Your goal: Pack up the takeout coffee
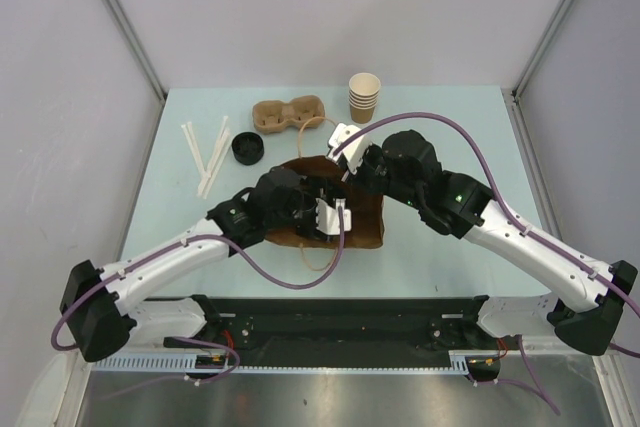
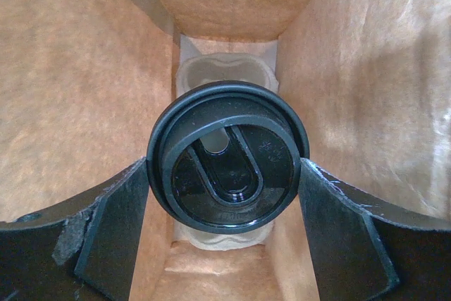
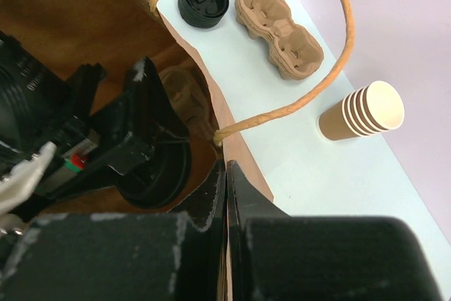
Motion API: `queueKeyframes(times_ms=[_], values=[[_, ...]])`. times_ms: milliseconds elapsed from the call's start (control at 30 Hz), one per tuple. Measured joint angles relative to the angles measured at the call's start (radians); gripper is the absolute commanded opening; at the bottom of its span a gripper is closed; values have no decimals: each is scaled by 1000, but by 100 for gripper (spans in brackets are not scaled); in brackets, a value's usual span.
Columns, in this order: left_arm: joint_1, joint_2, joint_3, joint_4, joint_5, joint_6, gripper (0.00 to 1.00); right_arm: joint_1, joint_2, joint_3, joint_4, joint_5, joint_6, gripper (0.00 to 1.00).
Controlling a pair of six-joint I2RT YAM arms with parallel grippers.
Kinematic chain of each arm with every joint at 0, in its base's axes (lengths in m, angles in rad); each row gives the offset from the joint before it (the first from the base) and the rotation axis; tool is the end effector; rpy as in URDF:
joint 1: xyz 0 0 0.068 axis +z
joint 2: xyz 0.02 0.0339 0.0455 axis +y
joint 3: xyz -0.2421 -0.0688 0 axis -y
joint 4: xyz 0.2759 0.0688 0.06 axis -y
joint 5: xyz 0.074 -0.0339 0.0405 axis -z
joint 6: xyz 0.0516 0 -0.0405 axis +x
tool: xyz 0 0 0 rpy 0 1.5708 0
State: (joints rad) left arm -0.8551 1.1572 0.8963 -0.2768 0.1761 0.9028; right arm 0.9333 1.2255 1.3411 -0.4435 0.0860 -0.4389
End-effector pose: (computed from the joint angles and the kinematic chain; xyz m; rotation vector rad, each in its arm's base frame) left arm 0.1978 -0.2413 0.2581 1.6848 1.2590 -0.1569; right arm 0.1964 0.2577 0.3923 -1.1612 1.5108 0.2543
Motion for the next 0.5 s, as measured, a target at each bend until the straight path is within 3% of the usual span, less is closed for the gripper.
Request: queueKeyframes(times_ms=[500], values=[[0, 135, 61, 6, -17, 61, 32, 0, 0, 0, 1, -20, 3, 0]])
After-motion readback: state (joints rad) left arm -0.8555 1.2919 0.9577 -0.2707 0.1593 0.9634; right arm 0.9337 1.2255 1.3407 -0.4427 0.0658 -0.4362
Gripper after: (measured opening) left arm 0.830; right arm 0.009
